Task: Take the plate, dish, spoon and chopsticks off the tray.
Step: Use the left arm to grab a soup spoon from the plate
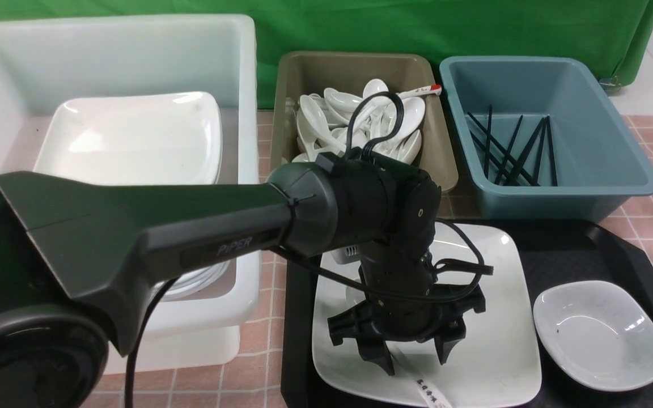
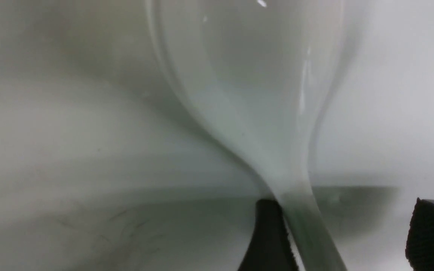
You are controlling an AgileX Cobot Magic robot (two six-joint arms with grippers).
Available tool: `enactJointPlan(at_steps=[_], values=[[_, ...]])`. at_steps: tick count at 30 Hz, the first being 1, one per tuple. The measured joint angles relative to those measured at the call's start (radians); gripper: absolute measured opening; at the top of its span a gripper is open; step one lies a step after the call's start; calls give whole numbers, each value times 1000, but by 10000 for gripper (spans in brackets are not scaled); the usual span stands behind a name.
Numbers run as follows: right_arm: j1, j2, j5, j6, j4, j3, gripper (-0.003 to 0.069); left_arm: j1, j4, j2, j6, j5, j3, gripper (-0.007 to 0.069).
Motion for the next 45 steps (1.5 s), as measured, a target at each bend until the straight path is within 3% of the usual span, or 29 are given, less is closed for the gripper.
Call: enactJointPlan(at_steps=[4, 10, 11, 29, 39, 45], values=[[0, 0, 0, 0, 0, 0, 244, 0, -6, 3, 23, 6, -1, 345], [0, 0, 0, 0, 0, 0, 244, 0, -27, 10, 111, 21, -2, 88], [0, 0, 0, 0, 0, 0, 244, 0, -27, 11, 124, 23, -3, 75], [0, 0, 0, 0, 0, 0, 246, -1, 139, -10, 219, 176, -56, 75], [0, 0, 0, 0, 0, 0, 246, 3, 209, -48, 242, 268, -362, 75], [0, 0, 0, 0, 0, 0, 246, 58, 223, -48, 263, 274, -492, 75]])
